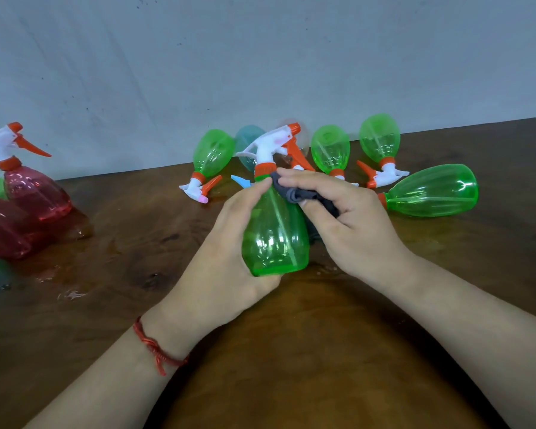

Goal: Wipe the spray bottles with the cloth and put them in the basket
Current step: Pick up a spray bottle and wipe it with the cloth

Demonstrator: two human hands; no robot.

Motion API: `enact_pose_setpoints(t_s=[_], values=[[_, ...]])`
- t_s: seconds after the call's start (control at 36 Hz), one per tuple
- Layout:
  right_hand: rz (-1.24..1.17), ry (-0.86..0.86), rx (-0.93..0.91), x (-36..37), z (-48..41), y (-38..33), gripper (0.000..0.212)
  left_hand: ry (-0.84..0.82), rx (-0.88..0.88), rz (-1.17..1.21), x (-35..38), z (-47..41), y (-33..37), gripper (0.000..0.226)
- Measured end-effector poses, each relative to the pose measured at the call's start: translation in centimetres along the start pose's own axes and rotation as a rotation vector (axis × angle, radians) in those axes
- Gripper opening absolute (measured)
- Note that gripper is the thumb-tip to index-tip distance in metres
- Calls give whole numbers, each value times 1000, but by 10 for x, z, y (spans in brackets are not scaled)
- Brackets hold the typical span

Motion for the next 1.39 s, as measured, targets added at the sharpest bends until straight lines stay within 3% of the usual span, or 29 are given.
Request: enact_pose_setpoints(t_s=[0.14,0.36,0.61,0.83,1.14,1.22,1.39], values=[[92,-28,-82,0,0,0,36,49,-21,-10,3,0,1,107],[192,-139,-228,3,4,-10,43,156,-284,268,-1,-1,-16,114],[230,-247,-267,10,8,-16,46,281,-389,353,-10,-4,-23,112],[259,-231,-247,10,8,-16,48,239,-331,282,-8,-3,-23,112],[252,-69,-191,1,1,-14,44,114,-97,57,-3,1,-4,111],[150,-35,-102,-2,-3,-10,38,98,-49,-1,0,1,5,110],[-123,13,90,-8,-6,-8,39,96,-88,163,0,2,-1,123]])
Point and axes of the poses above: each hand's wrist, its own z-axis away from the middle knuckle, its own x-axis out of the palm, y = z × x, the point moved 3 cm from there along -z, towards the middle knuckle, and after that the axes turned 12 degrees about -z, right-handed, at the moved point
